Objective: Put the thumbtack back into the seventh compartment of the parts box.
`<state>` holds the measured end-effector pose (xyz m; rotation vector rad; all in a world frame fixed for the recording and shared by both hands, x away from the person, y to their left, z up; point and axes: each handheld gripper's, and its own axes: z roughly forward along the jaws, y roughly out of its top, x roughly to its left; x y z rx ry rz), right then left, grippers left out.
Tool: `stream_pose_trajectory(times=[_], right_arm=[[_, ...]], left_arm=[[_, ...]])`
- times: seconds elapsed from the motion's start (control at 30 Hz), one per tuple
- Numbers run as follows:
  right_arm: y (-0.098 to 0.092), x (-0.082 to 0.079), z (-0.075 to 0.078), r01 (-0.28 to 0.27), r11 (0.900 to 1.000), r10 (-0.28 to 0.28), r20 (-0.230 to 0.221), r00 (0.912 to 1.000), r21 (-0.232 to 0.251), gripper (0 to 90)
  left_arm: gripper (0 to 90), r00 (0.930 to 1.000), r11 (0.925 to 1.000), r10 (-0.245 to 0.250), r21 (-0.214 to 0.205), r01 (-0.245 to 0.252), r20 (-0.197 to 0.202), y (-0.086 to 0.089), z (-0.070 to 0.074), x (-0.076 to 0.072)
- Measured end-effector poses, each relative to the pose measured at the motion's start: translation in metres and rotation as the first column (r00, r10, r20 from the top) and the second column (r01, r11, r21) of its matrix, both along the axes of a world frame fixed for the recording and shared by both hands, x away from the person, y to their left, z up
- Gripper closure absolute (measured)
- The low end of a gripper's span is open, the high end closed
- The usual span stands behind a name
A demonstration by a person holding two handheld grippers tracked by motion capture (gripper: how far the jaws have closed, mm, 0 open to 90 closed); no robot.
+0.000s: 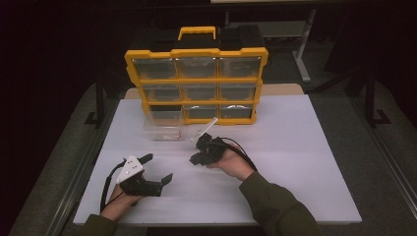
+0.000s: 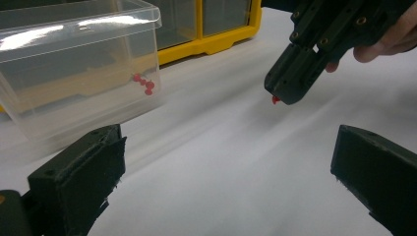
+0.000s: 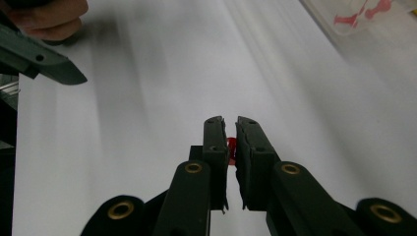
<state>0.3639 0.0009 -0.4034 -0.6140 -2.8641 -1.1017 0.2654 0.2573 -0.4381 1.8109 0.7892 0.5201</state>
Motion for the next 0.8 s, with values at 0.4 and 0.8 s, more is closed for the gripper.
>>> stream_pose_trajectory(times=[0.4,0.8], right_arm=[[0.003,0.010,0.011,0.009,0.9999,-0.009,0.003,1.0000,0.009,82.4],[0.005,0.018,0.023,0.023,0.9996,-0.023,0.005,0.9997,0.017,82.4]], left_arm=[[0.0,1.0000,0.9999,-0.005,0.011,0.005,0.006,0.001,0.000,0.001],[0.0,1.0000,1.0000,-0.005,0.003,0.005,0.005,0.001,0.000,0.001]])
